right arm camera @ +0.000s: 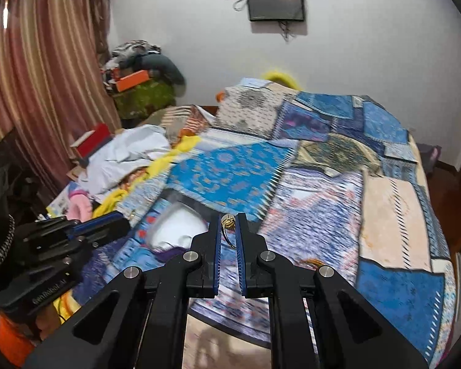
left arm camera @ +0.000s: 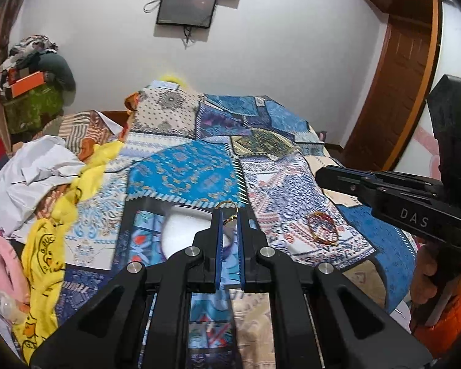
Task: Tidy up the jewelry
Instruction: 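Carry the gold ring with the right gripper to the heart tin, then lower the gold ring into the tin and open the right gripper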
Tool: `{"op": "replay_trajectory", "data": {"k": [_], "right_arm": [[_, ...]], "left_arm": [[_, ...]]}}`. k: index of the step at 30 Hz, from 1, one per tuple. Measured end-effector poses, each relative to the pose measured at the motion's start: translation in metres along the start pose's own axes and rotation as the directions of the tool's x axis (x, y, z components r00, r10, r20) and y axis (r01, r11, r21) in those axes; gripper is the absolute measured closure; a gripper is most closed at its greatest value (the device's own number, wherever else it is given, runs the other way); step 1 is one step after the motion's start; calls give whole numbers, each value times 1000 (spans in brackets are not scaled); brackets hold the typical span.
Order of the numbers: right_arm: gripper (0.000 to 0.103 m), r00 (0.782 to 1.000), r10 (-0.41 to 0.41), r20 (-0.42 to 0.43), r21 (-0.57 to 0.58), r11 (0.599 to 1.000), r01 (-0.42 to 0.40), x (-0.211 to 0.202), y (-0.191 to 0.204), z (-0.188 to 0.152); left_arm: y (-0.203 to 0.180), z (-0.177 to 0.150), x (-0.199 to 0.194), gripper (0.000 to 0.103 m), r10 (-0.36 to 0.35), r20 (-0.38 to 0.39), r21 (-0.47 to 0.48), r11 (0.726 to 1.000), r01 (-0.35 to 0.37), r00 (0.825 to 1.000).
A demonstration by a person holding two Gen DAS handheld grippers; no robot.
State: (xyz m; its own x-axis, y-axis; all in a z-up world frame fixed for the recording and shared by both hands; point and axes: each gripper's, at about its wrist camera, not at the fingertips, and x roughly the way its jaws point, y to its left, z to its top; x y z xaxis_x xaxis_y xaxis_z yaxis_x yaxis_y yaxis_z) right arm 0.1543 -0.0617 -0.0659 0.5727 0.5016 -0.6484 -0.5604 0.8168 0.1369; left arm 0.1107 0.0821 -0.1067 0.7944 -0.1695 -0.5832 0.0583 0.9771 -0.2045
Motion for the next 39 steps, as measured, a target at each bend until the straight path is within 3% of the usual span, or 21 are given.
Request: {"op": "replay_trajectory", "data": {"k": [7,15,24,39], "right_arm": [[95,998,67,-15,-17,998,-67,24,26,9],[95,993,98,-71,-32,994,-100,57,44,9],[95,975,125,-181,14,992,-125,101,38,3],[94,961,159,-228,39,987,-154,120,36,-2]], "left_arm": [[25,1,0,96,43,7,-28,999,-43,999],[45,-11,20,96,37,-41,-71,997,-40,998],[50,-22,57,96,-2,-105,-82,997,-7,994],[57,-31,78,96,-15,-151,-106,994,-1,988]]}}
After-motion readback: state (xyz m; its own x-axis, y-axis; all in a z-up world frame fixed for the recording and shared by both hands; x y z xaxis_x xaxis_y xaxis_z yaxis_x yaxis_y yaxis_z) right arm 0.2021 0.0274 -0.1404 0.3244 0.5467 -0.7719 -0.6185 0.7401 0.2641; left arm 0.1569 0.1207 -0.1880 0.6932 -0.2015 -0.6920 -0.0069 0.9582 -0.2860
